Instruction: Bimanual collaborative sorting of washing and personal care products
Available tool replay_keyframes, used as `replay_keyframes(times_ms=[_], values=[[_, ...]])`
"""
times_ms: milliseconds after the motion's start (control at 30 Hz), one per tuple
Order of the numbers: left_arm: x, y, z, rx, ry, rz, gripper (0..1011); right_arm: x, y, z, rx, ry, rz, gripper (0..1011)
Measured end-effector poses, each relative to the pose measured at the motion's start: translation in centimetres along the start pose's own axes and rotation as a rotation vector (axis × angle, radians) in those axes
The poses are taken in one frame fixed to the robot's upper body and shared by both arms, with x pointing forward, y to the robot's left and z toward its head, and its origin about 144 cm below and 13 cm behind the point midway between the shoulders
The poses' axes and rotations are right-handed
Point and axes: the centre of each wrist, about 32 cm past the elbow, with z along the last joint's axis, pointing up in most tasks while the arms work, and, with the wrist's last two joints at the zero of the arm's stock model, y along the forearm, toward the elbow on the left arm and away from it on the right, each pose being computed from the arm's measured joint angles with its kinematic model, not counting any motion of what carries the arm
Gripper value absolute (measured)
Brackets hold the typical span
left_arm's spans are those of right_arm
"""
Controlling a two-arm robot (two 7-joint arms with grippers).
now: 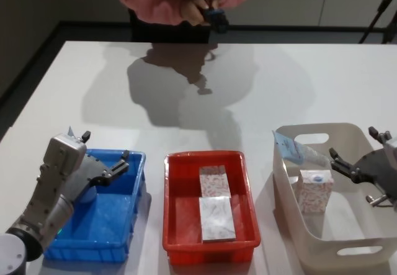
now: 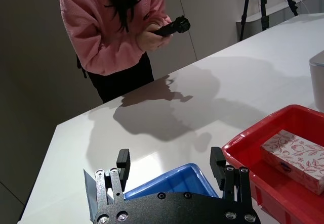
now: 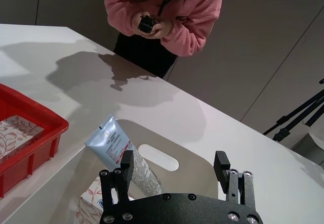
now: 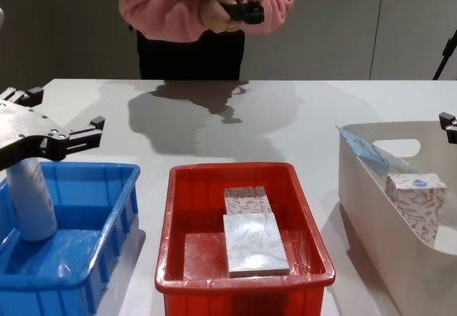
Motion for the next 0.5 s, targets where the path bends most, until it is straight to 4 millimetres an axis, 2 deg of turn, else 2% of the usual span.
replay_keyframes(times_ms=[500], values=[[0.0, 0.0, 0.0, 0.0, 0.0, 0.0, 1002, 0.01, 0.0, 0.01, 0.0, -0.001, 0.0, 1001]])
